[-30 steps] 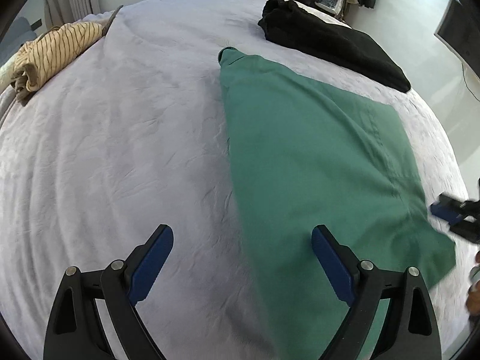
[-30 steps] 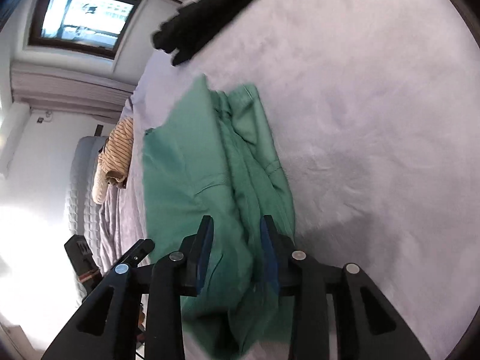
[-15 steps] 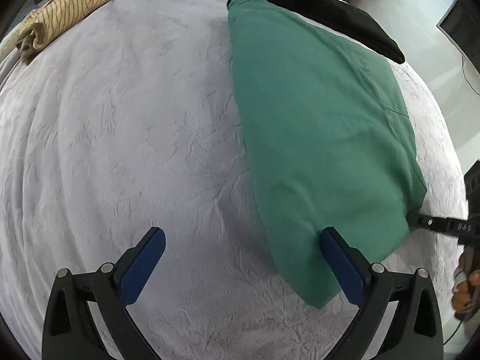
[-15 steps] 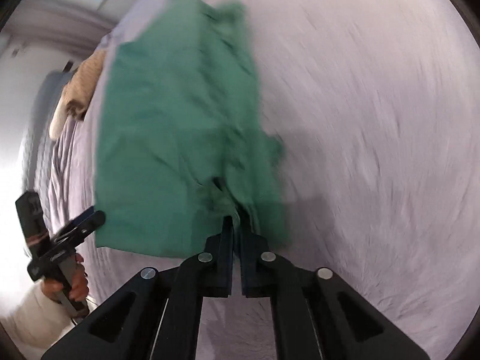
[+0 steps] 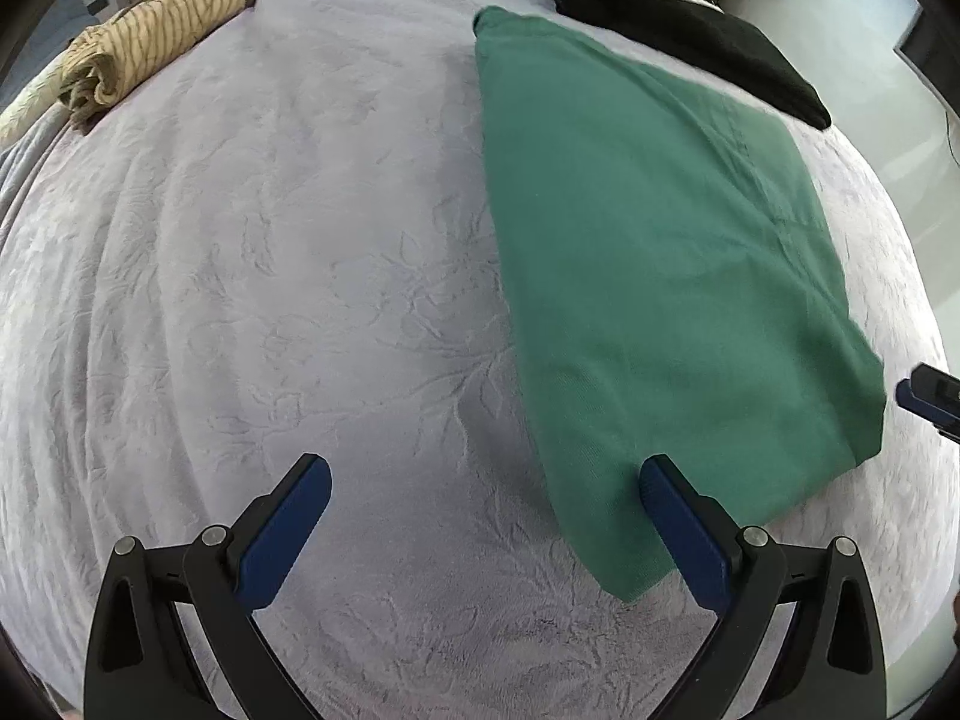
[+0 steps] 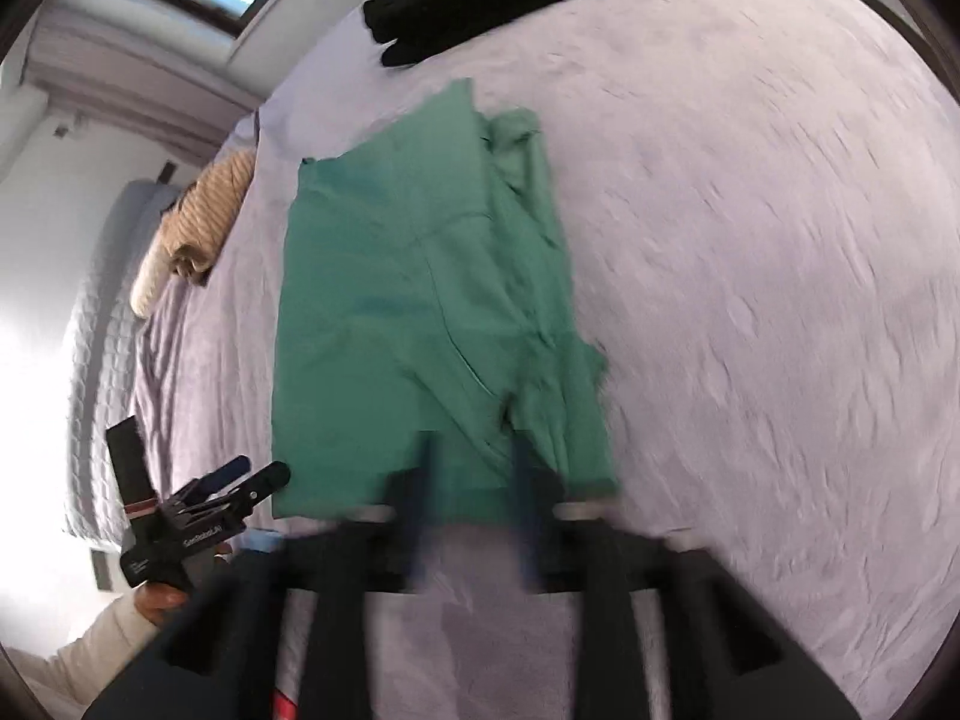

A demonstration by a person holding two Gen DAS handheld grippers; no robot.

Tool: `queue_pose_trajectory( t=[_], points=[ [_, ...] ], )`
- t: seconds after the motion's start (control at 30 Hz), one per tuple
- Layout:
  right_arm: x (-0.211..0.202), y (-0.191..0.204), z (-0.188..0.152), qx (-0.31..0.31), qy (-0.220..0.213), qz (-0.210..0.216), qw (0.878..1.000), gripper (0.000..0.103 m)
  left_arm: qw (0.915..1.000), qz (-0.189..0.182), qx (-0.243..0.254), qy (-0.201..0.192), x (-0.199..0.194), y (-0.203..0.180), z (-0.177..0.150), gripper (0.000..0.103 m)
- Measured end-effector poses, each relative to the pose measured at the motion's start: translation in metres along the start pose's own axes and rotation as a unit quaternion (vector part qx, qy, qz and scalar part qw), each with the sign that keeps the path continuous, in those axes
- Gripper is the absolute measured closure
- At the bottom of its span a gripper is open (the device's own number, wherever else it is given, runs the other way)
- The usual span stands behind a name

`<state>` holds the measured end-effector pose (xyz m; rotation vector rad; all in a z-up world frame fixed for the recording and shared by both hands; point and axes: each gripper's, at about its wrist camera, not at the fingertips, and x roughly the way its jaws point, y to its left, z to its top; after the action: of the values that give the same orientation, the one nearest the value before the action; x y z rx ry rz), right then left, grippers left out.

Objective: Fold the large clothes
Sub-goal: 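Grasp the folded jacket edge with the right tool and tug it straight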

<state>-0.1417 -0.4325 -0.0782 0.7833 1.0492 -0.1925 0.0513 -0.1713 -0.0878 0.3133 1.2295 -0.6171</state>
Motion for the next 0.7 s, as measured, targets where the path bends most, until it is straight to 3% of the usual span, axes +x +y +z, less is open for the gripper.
queue_pose_trajectory(
  t=[0.07, 0.1, 0.13, 0.2, 0.33, 0.5, 0.7],
  points=[
    [0.014, 0.009, 0.009, -0.016, 0.004, -0.026, 1.000, 0.058, 0.9999, 0.003, -0.008, -0.006, -0.005, 0.002, 0.004, 0.000],
    [0.020, 0.007, 0.012, -0.011, 0.008, -0.036, 0.999, 0.086, 0.9999, 0.008, -0.010, -0.007, -0.006, 0.003, 0.006, 0.000],
    [0.022, -0.001, 0.013, -0.002, 0.012, -0.044, 0.999, 0.094, 0.9998, 0.012, -0.011, -0.007, -0.007, 0.004, 0.007, 0.000],
    [0.037, -0.018, 0.014, 0.024, 0.019, -0.061, 0.998, 0.094, 0.9996, 0.026, -0.006, -0.002, -0.005, 0.003, 0.010, 0.000],
    [0.058, -0.045, 0.012, 0.060, 0.032, -0.043, 0.997, 0.094, 0.9992, 0.039, 0.000, 0.009, 0.000, 0.000, 0.011, 0.000],
    [0.043, -0.039, 0.014, 0.058, 0.035, -0.050, 0.996, 0.094, 0.9988, 0.047, -0.001, 0.017, 0.002, 0.000, 0.016, 0.000],
    [0.008, -0.064, 0.004, 0.109, 0.010, -0.046, 0.993, 0.090, 0.9986, 0.047, -0.005, 0.023, 0.002, 0.004, 0.018, 0.000]
  ],
)
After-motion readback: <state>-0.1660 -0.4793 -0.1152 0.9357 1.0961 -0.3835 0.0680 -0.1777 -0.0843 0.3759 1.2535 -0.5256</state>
